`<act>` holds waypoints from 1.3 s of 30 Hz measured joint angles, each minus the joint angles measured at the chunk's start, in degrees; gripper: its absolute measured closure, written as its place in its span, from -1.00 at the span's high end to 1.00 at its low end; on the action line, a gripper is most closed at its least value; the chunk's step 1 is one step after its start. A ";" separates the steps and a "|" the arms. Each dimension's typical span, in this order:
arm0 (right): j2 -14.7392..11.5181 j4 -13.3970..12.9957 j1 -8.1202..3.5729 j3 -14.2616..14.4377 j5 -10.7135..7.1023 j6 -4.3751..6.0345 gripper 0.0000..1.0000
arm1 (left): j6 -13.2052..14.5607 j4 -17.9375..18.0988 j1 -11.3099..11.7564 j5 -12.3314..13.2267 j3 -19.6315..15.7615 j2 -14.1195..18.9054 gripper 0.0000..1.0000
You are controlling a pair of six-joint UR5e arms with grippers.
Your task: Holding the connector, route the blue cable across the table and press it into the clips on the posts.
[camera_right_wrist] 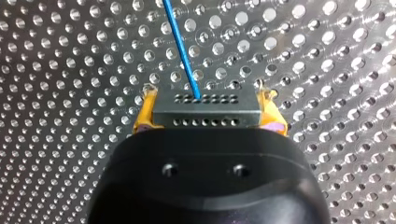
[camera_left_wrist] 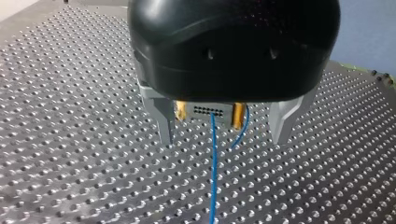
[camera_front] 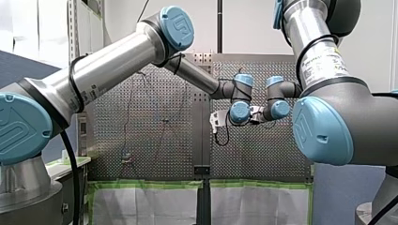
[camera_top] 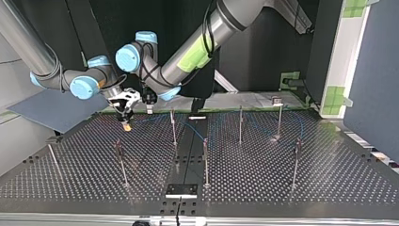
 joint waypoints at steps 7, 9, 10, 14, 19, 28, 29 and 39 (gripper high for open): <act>0.00 0.02 -0.12 -0.01 -0.08 0.00 -1.00 | 0.05 -1.55 0.29 -0.12 4.21 -4.05 1.00; 0.00 0.06 -0.16 -0.01 -0.08 0.00 -1.00 | 0.14 -1.13 0.52 -0.30 5.12 -4.97 1.00; 0.00 0.06 -0.17 -0.01 -0.08 0.00 -1.00 | 0.24 -0.75 0.67 -0.39 5.68 -5.53 1.00; 0.00 0.08 -0.18 -0.01 -0.09 -0.04 -1.00 | 0.54 0.86 1.09 -0.56 7.52 -6.70 1.00; -0.03 0.01 -0.14 -0.03 -0.06 -0.07 -1.00 | 0.71 2.12 1.59 -0.69 10.00 -7.06 1.00; 0.01 0.09 0.00 0.00 -0.11 -0.05 -1.00 | 1.11 1.90 2.31 -1.00 13.65 -7.15 1.00; 0.00 0.09 -0.09 0.00 -0.14 -0.03 -1.00 | 1.13 1.74 2.37 -1.08 13.64 -7.17 1.00; -0.07 0.09 -0.90 -0.36 -0.16 0.27 -1.00 | 1.77 2.49 3.39 -2.64 10.06 -7.19 1.00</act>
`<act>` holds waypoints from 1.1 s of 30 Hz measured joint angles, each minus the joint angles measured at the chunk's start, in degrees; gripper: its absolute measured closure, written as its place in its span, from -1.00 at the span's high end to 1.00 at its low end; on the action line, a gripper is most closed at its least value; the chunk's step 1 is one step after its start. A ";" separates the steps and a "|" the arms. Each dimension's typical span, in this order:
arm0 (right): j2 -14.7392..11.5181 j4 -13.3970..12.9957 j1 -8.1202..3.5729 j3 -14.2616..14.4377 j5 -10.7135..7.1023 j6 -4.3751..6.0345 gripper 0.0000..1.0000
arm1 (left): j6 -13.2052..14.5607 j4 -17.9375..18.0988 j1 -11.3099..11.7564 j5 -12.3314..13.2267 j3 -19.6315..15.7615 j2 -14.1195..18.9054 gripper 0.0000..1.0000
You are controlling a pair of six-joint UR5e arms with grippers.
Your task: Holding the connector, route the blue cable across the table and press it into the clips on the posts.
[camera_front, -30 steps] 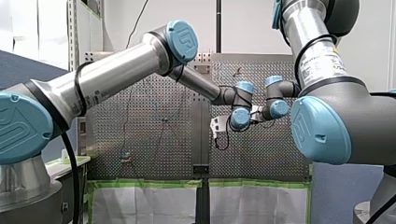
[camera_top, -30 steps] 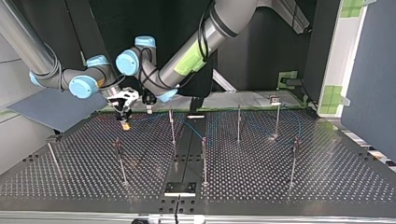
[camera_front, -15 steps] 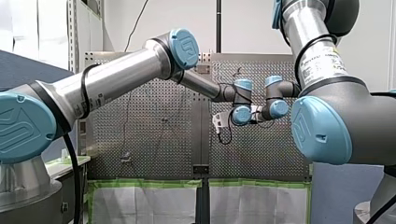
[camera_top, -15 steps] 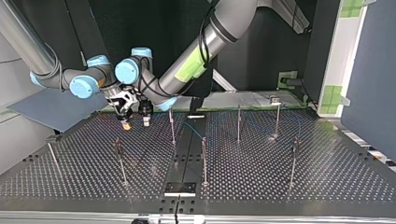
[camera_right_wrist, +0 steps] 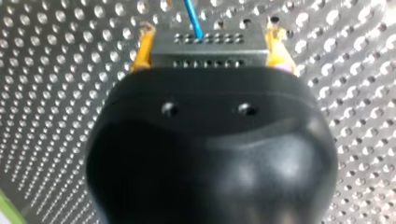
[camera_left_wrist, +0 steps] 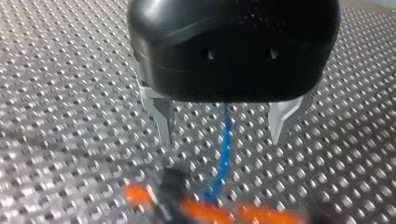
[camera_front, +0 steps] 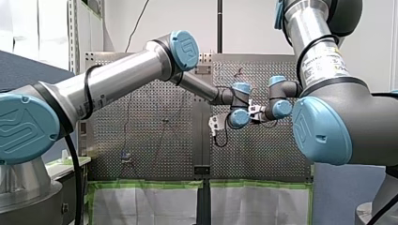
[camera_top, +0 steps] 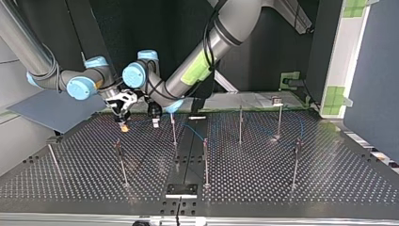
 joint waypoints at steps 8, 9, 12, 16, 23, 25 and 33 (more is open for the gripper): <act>-0.01 0.22 -0.08 -0.02 0.01 -0.06 -1.00 | 0.07 1.47 0.72 0.19 -1.70 0.00 1.00; -0.01 0.25 -0.07 -0.02 0.03 -0.10 -1.00 | 0.07 1.50 0.74 0.21 -1.73 0.01 1.00; -0.02 0.32 0.00 -0.02 0.06 -0.21 -1.00 | 0.08 1.54 0.69 0.21 -1.74 0.03 1.00; -0.01 0.39 0.08 -0.03 0.07 -0.26 -1.00 | 0.10 1.73 0.36 0.01 -1.75 0.03 0.19; -0.08 1.10 0.03 -0.27 0.06 -0.32 -1.00 | 1.59 2.07 -0.19 -1.03 -1.76 0.05 -0.99; -0.13 1.57 -0.02 -0.37 0.06 -0.35 -1.00 | 1.57 2.03 -0.30 -1.17 -1.76 0.05 -0.99; -1.52 2.44 -0.14 -0.57 0.01 -0.47 -1.00 | -0.04 0.37 -0.84 -2.11 -1.76 0.36 -0.99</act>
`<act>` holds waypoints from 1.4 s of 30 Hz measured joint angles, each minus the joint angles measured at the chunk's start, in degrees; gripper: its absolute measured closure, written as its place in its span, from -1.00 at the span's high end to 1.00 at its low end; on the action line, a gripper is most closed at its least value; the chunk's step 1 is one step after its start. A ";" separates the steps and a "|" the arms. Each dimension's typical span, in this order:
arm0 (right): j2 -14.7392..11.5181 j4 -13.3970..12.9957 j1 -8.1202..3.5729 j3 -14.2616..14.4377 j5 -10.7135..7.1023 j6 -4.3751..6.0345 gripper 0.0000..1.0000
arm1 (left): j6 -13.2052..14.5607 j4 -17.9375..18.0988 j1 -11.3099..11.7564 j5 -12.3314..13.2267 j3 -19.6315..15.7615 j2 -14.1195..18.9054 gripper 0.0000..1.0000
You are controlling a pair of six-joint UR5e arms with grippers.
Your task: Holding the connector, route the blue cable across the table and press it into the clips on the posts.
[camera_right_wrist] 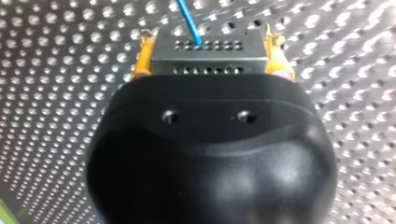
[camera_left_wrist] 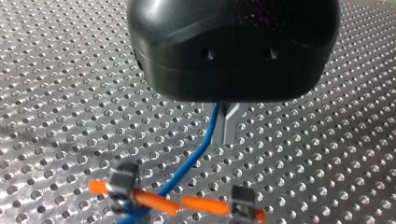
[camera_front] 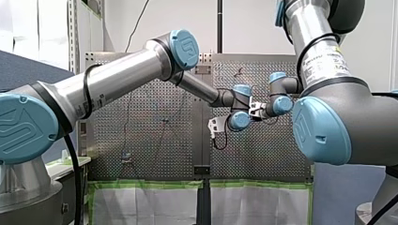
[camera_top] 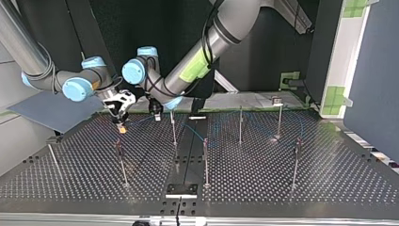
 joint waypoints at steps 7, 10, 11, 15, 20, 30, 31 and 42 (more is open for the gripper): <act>-2.68 0.68 0.16 -0.04 -0.05 -0.07 -1.00 | -0.91 -2.65 -1.37 -0.71 0.00 2.56 -0.99; -3.83 1.70 0.27 -0.05 -0.09 -0.28 -1.00 | -1.78 -4.18 -1.88 -1.31 0.00 4.15 -0.99; -4.17 2.14 0.30 -0.05 -0.10 -0.47 -1.00 | -2.02 -4.64 -2.01 -1.60 0.00 4.64 -0.99; -4.93 3.75 0.33 -0.03 -0.12 -1.58 -1.00 | -2.59 -6.80 -2.35 -3.43 0.00 6.88 -0.99; -6.36 5.79 0.32 0.31 -0.12 -3.35 -1.00 | -2.87 -9.30 -2.56 -5.94 0.00 8.82 -0.99; -11.45 6.27 -0.15 0.90 -0.08 -3.56 -1.00 | -1.02 -10.50 -3.65 -8.02 0.00 12.75 -0.99; -11.91 6.25 -0.20 0.90 -0.06 -3.48 -1.00 | -0.50 -10.37 -3.71 -7.96 0.00 13.26 -0.99; -16.45 5.72 -0.90 0.83 -0.02 -2.95 -1.00 | 4.55 -6.00 -3.80 -4.74 1.78 14.71 -0.99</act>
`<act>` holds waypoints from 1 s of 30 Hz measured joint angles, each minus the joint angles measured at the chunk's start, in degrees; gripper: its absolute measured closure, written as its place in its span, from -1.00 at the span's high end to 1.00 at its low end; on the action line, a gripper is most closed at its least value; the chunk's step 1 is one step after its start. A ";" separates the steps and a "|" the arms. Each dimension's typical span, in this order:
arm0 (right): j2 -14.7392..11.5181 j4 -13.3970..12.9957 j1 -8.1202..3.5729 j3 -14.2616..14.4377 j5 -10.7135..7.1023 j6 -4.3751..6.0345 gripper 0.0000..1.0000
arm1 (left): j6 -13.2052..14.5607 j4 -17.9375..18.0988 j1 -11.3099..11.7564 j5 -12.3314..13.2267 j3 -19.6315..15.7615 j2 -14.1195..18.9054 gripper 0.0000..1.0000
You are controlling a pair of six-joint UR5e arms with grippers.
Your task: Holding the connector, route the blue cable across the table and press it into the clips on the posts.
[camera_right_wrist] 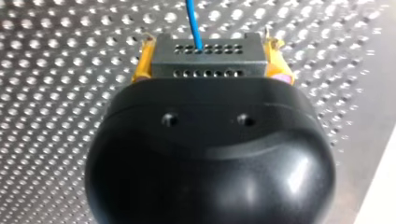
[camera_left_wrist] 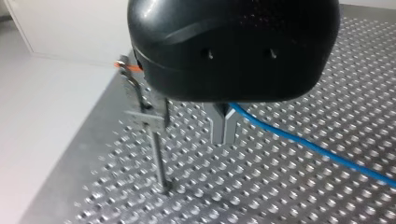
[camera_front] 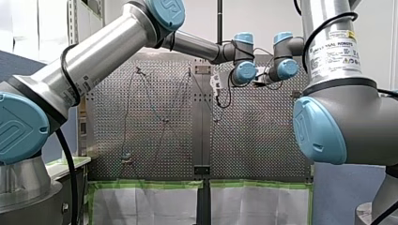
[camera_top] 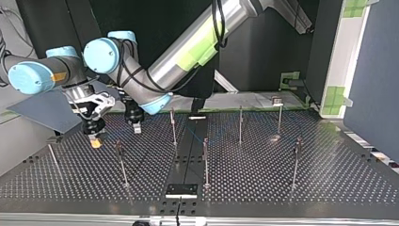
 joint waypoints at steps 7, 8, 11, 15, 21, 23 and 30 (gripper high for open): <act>-0.39 -0.43 -0.28 -0.23 -0.07 0.27 -1.00 | 0.57 1.66 0.81 1.02 0.74 0.01 -0.99; -0.39 -0.50 -0.30 -0.29 -0.22 0.32 -1.00 | 0.48 1.68 0.97 0.97 0.75 0.00 -0.99; -0.41 -0.52 -0.34 -0.85 -1.13 0.39 -1.00 | 0.24 1.65 1.46 0.62 0.74 -0.02 -0.99; -0.64 -0.40 -0.35 -1.94 -2.79 0.41 -1.00 | -0.36 1.65 1.84 -0.72 0.71 -0.01 -0.99; -2.47 -0.01 -0.40 -3.56 -3.70 1.06 -1.00 | -0.14 2.97 1.95 -1.40 0.69 0.00 -0.99; -3.31 0.01 -0.39 -3.72 -3.76 1.29 -1.00 | 0.00 3.69 1.97 -0.74 0.69 0.00 -0.99; -4.62 0.19 -0.34 -3.83 -3.82 1.78 -1.00 | -0.06 4.52 1.85 1.62 0.67 0.01 -0.99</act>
